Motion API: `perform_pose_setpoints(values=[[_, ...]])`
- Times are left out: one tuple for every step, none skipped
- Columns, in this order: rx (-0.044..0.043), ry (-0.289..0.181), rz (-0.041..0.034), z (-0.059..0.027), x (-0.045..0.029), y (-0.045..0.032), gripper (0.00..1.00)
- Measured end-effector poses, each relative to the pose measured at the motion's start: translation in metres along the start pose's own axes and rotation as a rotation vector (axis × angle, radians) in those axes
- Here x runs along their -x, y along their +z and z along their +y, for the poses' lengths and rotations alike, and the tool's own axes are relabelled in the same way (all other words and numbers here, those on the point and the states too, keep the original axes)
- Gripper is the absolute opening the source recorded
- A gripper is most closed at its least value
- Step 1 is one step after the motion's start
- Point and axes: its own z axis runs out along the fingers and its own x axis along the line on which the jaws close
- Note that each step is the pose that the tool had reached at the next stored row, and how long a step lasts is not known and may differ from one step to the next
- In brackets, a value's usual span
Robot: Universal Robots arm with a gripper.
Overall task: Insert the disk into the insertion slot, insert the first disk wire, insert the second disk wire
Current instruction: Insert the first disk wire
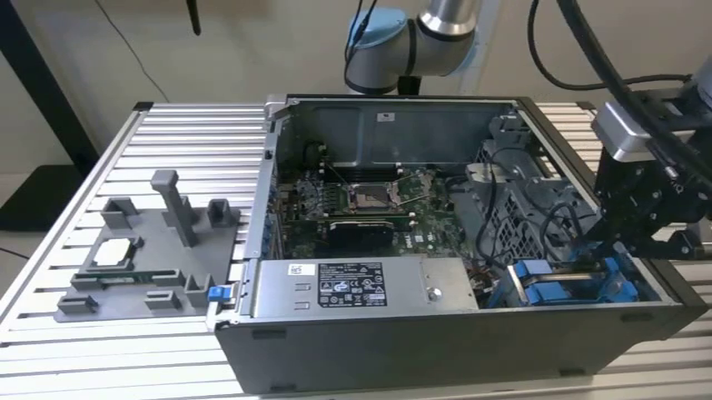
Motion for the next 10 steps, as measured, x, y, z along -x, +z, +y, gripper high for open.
perform_pose_setpoints(values=[[0.0,0.0,0.0003,-0.0001,0.0004,-0.0034,1.0],[0.0,0.0,0.0005,-0.0001,0.0008,-0.0062,1.0],[0.0,0.0,0.0008,-0.0002,0.0012,-0.0091,1.0],[0.0,0.0,0.0014,-0.0002,0.0015,-0.0119,1.0],[-0.0001,0.0,0.0019,-0.0003,0.0018,-0.0142,1.0],[-0.0001,0.0,0.0022,-0.0003,0.002,-0.0159,1.0],[-0.0001,0.0,0.0027,-0.0003,0.0022,-0.0164,1.0],[-0.0001,0.0,0.0025,-0.0003,0.0022,-0.0163,1.0],[-0.0001,0.0,0.0026,-0.0003,0.0021,-0.0164,1.0],[0.0,0.0,0.0026,-0.0005,0.0022,-0.0164,1.0]])
